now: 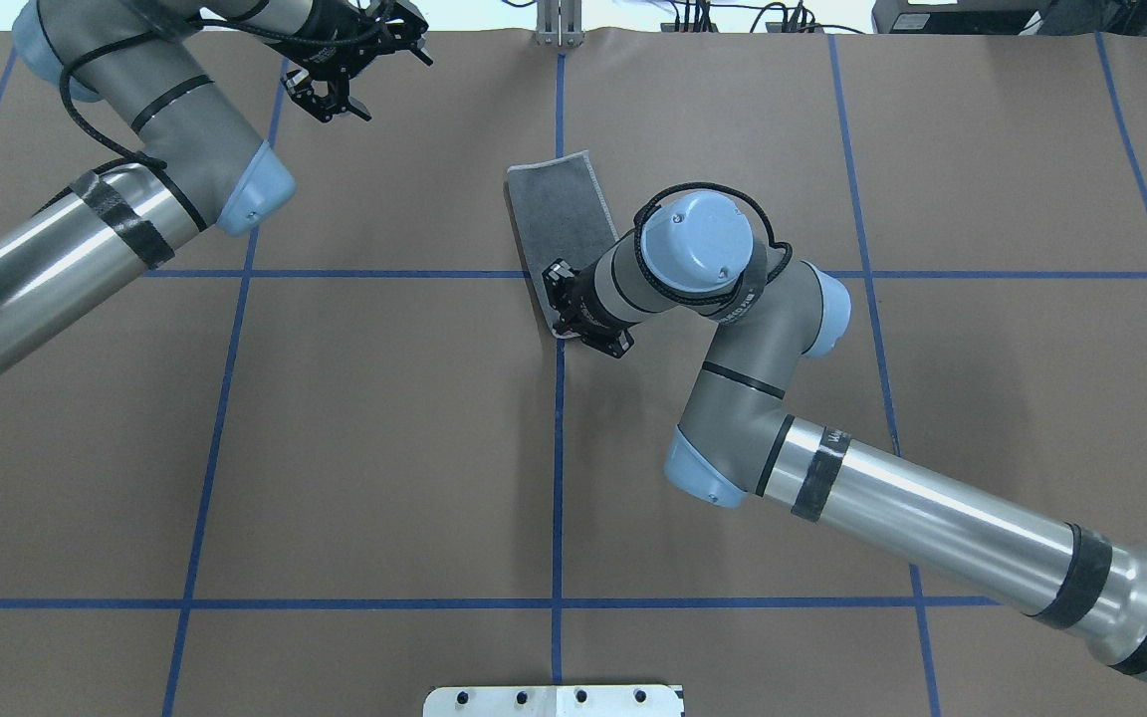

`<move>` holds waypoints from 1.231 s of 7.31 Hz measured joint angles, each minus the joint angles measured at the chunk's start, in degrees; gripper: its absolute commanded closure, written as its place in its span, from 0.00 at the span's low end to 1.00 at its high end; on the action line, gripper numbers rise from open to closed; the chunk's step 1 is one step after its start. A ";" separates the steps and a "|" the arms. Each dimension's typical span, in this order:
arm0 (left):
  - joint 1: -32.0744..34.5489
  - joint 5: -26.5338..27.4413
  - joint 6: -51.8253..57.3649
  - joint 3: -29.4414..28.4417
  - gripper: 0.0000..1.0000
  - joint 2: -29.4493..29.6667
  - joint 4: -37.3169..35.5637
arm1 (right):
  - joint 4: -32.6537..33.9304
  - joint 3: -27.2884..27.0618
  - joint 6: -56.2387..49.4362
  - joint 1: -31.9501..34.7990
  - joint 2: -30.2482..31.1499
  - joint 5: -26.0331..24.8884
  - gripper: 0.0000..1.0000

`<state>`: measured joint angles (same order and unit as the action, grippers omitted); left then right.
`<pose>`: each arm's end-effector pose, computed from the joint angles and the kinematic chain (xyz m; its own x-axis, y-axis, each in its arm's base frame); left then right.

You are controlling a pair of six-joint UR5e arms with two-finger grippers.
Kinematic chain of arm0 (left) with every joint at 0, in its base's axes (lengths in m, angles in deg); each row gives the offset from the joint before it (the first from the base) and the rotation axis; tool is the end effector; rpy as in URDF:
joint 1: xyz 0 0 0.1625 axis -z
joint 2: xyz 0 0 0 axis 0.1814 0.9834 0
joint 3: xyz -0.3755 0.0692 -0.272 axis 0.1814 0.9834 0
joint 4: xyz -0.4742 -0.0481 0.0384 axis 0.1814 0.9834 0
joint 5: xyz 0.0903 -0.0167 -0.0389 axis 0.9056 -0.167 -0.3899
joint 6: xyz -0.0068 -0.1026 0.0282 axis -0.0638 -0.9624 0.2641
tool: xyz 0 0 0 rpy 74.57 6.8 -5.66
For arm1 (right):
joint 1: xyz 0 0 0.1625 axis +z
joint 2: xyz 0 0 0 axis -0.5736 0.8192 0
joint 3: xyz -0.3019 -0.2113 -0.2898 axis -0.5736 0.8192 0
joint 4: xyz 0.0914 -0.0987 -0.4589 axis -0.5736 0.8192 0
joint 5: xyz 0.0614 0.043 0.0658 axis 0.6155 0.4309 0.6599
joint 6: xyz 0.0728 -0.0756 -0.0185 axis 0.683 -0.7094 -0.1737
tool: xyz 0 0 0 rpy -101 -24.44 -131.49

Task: Fold towel twice with both arms

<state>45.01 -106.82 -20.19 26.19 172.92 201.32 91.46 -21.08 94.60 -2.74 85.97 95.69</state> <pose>0.4428 -0.7749 0.2441 0.2295 -0.4205 -0.8778 0.4216 0.8558 -0.2998 -0.6716 -0.5403 0.2507 0.1989 0.6449 0.7379 -0.3916 0.7426 -0.5434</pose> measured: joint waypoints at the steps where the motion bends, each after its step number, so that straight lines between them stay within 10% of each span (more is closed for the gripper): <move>1: 0.00 0.02 -0.02 0.00 0.00 0.00 0.00 | -0.13 -2.25 0.05 -0.28 1.22 0.18 1.00; 9: 0.09 0.18 -0.03 0.47 0.00 -0.45 0.07 | 0.27 -12.07 5.23 -10.35 4.39 -0.52 1.00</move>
<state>45.10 -106.64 -20.22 26.66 172.46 201.39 91.73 -33.14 99.82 -13.09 90.36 95.17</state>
